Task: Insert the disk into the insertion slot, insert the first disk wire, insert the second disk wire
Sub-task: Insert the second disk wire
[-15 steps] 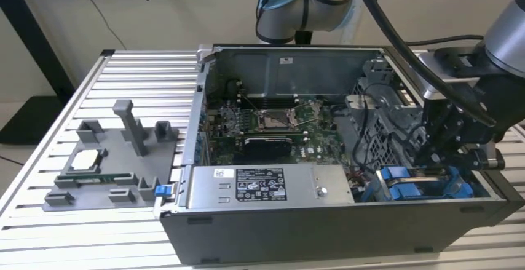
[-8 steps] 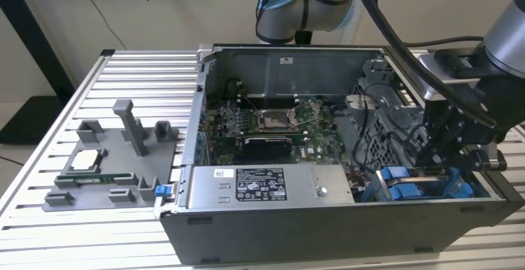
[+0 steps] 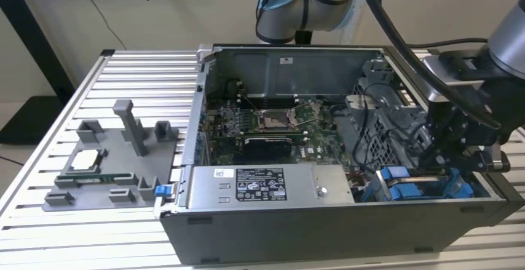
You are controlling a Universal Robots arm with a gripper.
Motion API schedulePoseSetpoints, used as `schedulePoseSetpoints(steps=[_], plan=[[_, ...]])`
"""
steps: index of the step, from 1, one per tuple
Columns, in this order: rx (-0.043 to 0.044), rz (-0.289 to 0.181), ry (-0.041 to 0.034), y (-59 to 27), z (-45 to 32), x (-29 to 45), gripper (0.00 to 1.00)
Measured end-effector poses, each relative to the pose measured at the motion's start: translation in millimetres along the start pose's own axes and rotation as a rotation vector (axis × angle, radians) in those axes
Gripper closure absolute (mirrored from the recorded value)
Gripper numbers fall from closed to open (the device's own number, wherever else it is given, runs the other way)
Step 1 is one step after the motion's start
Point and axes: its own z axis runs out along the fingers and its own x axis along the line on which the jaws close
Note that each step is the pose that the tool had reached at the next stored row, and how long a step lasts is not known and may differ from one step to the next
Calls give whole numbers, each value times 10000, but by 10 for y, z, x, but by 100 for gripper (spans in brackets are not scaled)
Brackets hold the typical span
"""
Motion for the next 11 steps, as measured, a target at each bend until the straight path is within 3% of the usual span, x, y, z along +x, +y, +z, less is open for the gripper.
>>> schedulePoseSetpoints(steps=[11], plan=[[47, 186, 5, -1, 27, 3, 100]])
